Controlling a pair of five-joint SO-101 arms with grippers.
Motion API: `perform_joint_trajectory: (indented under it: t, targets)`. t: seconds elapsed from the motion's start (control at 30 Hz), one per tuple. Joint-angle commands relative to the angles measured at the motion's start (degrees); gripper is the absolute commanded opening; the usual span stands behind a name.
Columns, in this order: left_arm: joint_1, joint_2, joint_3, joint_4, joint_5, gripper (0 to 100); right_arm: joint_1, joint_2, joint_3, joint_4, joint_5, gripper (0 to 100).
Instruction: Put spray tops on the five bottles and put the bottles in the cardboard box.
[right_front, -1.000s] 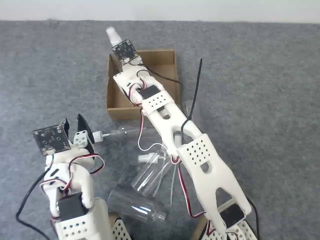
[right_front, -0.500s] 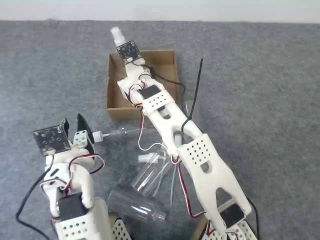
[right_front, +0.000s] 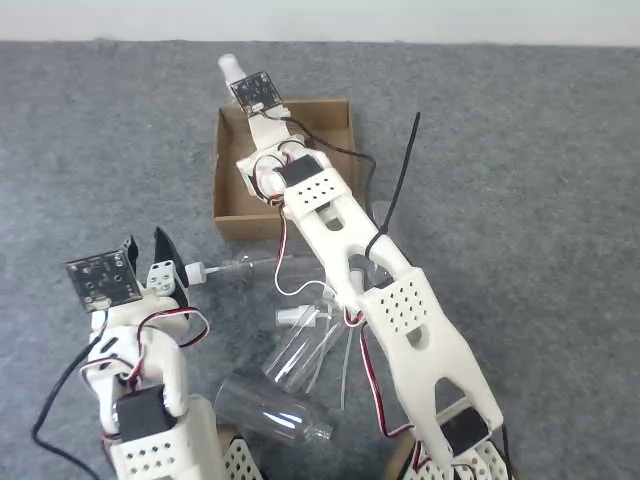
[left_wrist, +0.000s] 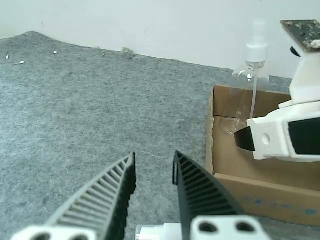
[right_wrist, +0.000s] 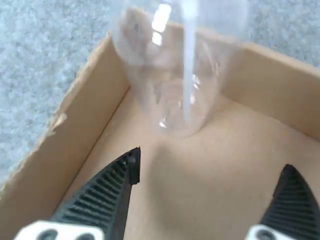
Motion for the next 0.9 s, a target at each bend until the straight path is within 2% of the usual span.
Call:
perform_joint_trajectory:
  t: [0.0,0.23,0.87]
  targets:
    - [-0.18,-1.32,-0.75,-2.11,-0.44,12,1.27,-7.08,-0.79,2.33,-0.18,26.2]
    - [-0.18,-1.32,-0.75,-2.11,-0.44,12,1.27,-11.38,-0.79,9.36,-0.09,16.5]
    - [-0.18,-1.32,-0.31,-2.2,-0.44,12,0.84,-24.48,-0.79,36.62,-0.18,16.5]
